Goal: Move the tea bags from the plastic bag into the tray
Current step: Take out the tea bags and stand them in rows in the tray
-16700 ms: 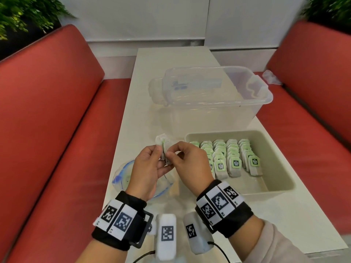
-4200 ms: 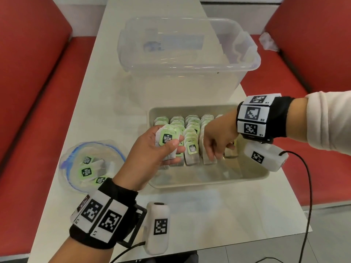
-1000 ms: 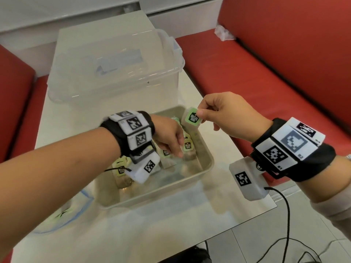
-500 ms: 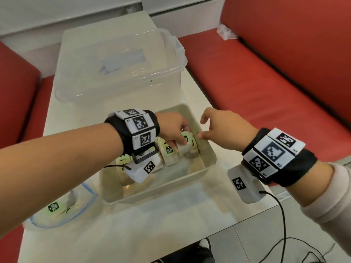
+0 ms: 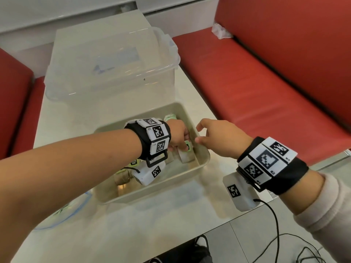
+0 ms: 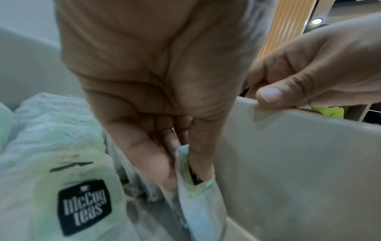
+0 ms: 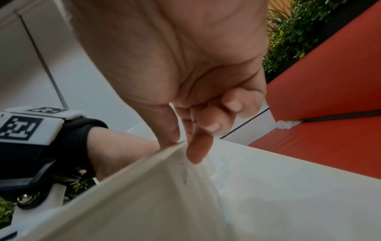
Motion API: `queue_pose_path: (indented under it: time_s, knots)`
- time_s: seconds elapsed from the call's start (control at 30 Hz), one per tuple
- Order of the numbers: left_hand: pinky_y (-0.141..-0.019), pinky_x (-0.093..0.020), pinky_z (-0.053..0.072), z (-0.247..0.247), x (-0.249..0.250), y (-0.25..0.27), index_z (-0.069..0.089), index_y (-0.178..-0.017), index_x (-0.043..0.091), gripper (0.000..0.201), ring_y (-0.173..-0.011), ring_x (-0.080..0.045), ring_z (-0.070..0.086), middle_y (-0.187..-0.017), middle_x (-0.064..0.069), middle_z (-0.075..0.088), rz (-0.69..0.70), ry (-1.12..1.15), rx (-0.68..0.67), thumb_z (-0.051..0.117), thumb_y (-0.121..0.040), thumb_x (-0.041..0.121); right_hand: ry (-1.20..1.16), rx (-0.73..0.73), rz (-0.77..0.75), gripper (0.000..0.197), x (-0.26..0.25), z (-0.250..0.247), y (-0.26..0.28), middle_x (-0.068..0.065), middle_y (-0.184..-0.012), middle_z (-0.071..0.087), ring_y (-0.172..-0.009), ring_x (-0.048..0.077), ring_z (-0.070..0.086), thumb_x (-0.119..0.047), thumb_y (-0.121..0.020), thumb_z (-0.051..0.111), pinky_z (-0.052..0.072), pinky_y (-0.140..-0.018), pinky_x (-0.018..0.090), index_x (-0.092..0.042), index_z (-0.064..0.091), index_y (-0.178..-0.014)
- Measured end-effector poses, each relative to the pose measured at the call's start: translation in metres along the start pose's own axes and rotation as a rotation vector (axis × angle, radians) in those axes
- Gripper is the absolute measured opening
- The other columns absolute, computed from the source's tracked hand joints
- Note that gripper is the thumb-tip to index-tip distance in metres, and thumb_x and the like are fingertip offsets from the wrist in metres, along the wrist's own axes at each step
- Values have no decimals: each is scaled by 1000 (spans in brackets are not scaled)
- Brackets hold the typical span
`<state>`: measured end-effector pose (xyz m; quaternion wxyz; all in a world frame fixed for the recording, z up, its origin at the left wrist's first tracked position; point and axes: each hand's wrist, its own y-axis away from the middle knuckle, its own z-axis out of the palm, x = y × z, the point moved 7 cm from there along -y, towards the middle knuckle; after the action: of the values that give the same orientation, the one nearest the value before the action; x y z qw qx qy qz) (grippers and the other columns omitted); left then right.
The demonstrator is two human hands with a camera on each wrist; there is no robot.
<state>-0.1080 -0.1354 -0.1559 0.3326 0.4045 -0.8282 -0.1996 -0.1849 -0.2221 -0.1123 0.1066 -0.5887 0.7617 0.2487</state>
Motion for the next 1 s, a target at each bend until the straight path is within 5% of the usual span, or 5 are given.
queue_pose_path:
  time_s: [0.17,0.37,0.47,0.63,1.0]
  knots:
    - [-48,-20,52,-7,0,0,66,-94,8,28,-57,-12,56,-77,-2,60,3,-36,61,79,-73,21,16,-26,-12,33,-1,3,-1,3,-104,67,-97,21,59,-36,-91,52,42,-74,29,-24,53,-121]
    - [-69,-31,57,-20,-1,4,64,-76,15,19,-76,-21,67,-80,-5,70,-21,-111,0,78,-72,28,-21,16,8,33,-2,15,4,10,-105,66,-99,31,58,-30,-96,35,42,-76,35,-18,48,-124]
    - [-67,-24,56,-6,1,6,68,-86,16,7,-82,-16,67,-89,-1,71,20,-106,-175,69,-80,16,-191,83,-15,40,-1,23,6,10,-118,62,-111,29,55,-30,-99,34,41,-88,34,-16,42,-135]
    - [-53,-10,47,17,4,7,66,-108,22,22,-83,-10,64,-98,5,68,68,-175,-352,63,-87,15,-606,109,-72,47,1,36,4,-1,-149,36,-136,13,36,-23,-101,36,25,-106,18,-21,27,-147]
    - [-43,-4,41,30,8,0,61,-123,21,33,-69,-7,56,-77,13,58,124,-226,-392,57,-91,12,-620,148,-108,46,5,39,1,-5,-149,35,-137,9,32,-19,-101,35,20,-103,10,-20,28,-146]
